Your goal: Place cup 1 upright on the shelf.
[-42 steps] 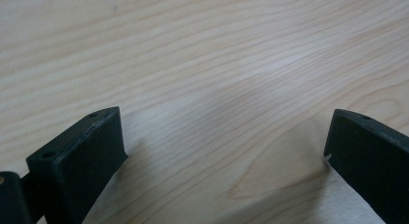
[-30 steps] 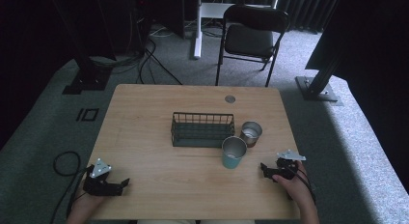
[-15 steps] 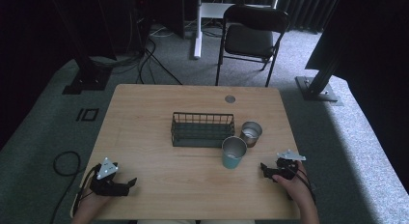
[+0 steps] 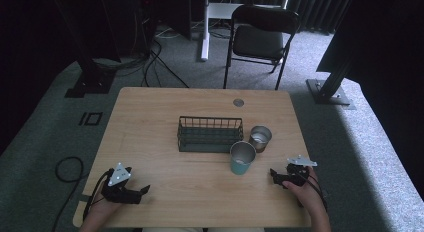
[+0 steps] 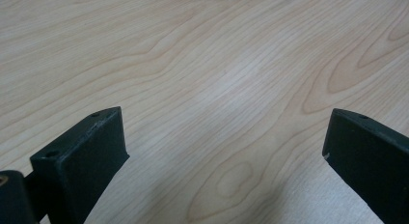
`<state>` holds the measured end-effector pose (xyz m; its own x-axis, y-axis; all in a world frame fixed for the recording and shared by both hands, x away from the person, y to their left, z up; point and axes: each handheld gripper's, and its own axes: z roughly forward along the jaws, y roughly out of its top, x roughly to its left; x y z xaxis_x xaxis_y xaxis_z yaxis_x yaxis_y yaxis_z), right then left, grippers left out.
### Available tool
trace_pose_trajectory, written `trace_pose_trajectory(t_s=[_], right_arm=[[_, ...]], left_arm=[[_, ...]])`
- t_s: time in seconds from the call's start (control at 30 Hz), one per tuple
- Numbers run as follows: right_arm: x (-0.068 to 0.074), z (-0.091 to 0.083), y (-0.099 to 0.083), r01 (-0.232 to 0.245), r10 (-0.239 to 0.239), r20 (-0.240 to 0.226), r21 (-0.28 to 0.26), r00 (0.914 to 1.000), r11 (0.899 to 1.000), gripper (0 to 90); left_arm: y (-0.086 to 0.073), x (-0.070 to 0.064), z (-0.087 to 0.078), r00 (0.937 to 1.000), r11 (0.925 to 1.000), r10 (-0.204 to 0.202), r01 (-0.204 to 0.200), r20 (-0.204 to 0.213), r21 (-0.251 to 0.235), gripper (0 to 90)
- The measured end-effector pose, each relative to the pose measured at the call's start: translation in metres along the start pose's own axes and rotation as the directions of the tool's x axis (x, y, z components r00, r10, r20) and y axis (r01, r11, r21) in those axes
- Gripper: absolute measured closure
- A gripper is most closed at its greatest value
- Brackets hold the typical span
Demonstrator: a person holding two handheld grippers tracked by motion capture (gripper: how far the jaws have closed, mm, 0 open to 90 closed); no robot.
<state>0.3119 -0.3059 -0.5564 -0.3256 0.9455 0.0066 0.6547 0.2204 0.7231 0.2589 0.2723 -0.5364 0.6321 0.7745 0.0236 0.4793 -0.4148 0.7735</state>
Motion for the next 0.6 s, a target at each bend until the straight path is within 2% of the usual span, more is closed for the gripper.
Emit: trace_pose_trajectory(t_s=[0.27,0.6], right_arm=[[0.000,0.000,0.000,0.000,0.000,0.000,0.000,1.0000,1.000,11.3],[0.000,0.000,0.000,0.000,0.000,0.000,0.000,1.0000,1.000,11.3]], left_arm=[[0.008,-0.008,0.005,0.9990,0.9994,0.027,-0.026,0.036,-0.022,2.2],[0.024,-0.025,0.020,0.9926,0.9967,0.077,-0.074,0.094,-0.034,2.2]])
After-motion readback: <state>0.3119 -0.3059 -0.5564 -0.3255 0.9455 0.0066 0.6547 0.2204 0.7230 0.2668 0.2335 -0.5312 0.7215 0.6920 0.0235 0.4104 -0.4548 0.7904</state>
